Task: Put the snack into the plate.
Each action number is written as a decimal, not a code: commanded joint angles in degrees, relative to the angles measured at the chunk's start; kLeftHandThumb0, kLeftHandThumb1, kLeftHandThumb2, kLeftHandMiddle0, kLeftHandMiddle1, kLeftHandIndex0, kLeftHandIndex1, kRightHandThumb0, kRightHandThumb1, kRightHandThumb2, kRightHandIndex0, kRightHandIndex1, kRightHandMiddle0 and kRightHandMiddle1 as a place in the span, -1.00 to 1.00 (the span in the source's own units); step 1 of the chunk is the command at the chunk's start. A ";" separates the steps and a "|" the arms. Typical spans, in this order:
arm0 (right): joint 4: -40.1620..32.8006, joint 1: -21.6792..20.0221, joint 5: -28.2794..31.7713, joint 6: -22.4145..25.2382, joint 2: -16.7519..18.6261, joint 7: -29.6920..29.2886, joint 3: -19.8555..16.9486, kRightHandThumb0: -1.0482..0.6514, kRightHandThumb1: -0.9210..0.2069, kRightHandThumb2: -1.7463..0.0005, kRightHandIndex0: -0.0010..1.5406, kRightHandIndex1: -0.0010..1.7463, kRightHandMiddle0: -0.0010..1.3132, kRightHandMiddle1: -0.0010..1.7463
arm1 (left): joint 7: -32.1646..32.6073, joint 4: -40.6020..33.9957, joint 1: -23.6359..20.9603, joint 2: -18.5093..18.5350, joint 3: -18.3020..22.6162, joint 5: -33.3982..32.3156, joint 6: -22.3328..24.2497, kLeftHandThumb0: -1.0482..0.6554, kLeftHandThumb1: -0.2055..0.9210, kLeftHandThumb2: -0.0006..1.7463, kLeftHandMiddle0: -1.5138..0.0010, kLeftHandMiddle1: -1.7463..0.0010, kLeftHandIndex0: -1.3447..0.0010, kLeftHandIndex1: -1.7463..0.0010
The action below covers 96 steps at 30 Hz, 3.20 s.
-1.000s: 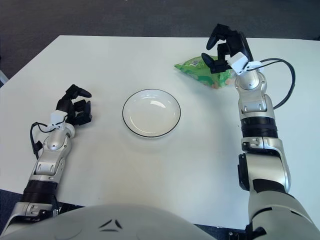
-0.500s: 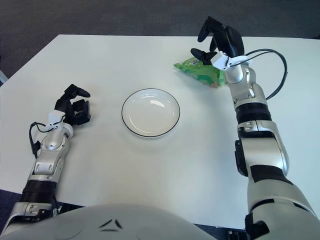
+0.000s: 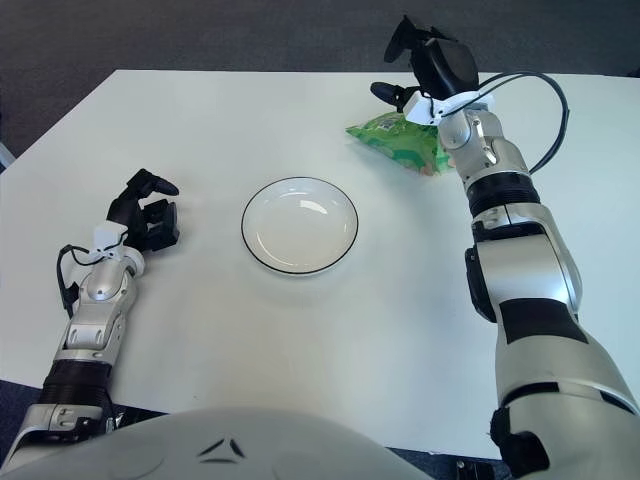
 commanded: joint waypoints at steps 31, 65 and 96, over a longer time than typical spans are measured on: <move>8.34 -9.19 -4.49 10.26 -2.94 19.26 10.23 -1.00 -1.00 -0.37 -1.00 -1.00 -1.00 -0.92 | -0.31 8.26 7.42 -3.43 -0.35 0.87 -1.32 -0.26 0.27 0.23 -0.50 -1.00 0.31 -1.00; 19.28 -1.86 -4.69 14.35 0.92 21.44 14.43 -0.91 -1.00 -0.42 -1.00 -1.00 -1.00 -0.62 | -1.46 8.28 7.58 -3.22 0.30 -0.14 -2.13 -0.26 0.31 0.20 -0.49 -1.00 0.34 -1.00; 9.28 4.26 1.15 -5.91 -9.02 31.98 11.57 -0.85 -1.00 -0.39 -0.97 -0.99 -1.00 -0.39 | -1.39 7.36 7.76 -3.26 0.58 0.02 -1.37 -0.26 0.27 0.23 -0.51 -1.00 0.31 -1.00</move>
